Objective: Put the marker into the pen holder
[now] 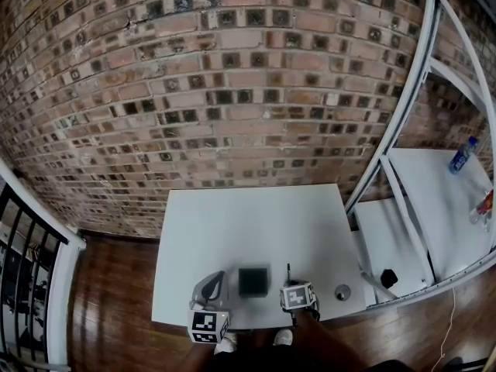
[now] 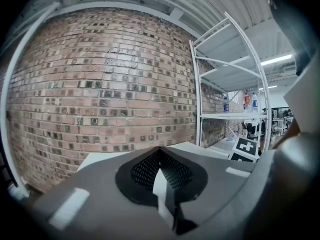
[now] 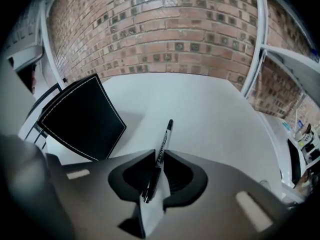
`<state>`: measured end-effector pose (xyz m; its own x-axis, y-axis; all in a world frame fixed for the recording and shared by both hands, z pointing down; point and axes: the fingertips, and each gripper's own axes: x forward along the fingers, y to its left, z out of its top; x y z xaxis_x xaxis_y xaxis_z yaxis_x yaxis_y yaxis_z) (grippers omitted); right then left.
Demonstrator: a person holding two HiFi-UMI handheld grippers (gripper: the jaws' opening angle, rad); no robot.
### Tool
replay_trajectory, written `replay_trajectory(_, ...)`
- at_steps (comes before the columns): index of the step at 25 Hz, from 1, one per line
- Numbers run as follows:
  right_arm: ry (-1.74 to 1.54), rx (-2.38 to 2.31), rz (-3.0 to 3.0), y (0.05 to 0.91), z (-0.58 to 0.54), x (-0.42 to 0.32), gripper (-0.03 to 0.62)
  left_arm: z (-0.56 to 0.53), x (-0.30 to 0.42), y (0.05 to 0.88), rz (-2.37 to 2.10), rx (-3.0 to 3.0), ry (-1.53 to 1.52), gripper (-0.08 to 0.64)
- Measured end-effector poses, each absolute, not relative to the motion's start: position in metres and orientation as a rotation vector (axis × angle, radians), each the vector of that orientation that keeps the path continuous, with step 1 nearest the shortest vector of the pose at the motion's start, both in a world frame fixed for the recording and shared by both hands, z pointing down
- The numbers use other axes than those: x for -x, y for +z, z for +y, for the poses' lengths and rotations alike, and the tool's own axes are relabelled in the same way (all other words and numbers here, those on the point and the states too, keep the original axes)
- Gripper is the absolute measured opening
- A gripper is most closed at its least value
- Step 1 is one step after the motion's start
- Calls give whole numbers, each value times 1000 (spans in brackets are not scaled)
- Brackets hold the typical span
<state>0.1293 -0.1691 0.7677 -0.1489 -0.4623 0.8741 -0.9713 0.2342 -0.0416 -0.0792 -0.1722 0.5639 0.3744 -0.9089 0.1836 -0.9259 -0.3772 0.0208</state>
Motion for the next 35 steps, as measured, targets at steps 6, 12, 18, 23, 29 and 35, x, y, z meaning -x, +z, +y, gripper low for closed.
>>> replay_trajectory(6, 827, -1293, -1801, 780, -182, -124, 55, -171, 78, 563, -1676, -2505, 210, 14)
replay_trajectory(12, 861, -1354, -1797, 760, -175, -129, 44, -169, 78, 562, -1674, -2506, 209, 14)
replay_trajectory(18, 690, -1504, -1986, 706, -188, -123, 44, -166, 79, 561, -1682, -2503, 208, 14)
replay_trajectory(23, 502, -1646, -2139, 640, -192, -112, 44, -167, 81, 558, -1694, -2501, 190, 14)
replay_trajectory(29, 335, -1684, -2272, 584, -198, -94, 45, -174, 87, 548, -1712, -2475, 167, 14)
replay_trajectory(35, 212, -1695, -2337, 551, -204, -80, 45, -183, 92, 543, -1733, -2462, 174, 14)
